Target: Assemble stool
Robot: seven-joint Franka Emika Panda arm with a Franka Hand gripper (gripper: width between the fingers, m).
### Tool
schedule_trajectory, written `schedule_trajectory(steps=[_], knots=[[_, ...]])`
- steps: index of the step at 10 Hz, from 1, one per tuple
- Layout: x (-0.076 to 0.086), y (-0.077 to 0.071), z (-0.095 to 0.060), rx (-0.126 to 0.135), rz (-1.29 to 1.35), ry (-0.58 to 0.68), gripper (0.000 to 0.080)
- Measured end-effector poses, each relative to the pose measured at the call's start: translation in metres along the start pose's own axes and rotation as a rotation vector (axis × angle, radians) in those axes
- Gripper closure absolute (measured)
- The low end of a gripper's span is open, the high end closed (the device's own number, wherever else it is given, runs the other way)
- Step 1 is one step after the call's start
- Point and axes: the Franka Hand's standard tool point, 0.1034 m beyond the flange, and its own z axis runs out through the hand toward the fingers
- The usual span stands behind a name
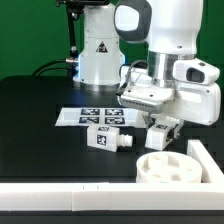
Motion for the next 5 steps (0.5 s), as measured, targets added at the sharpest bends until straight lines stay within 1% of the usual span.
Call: schedule_trajectory(steps=[1,2,3,4,5], knots=[[0.000,0.000,0.000,0.000,0.036,0.000,0.0246],[0.000,0.001,-0.005,-0.004,0.131,-0.005,0.0177],[-0.003,0.002,-0.014,-0.013,0.241,-0.017,0.0177],[-0.012,0.000,-0.024,-0.011,0.310,-0.031,0.0154],[-0.017,0.000,-0.028,-0.001,0.372,-0.037,0.0154]])
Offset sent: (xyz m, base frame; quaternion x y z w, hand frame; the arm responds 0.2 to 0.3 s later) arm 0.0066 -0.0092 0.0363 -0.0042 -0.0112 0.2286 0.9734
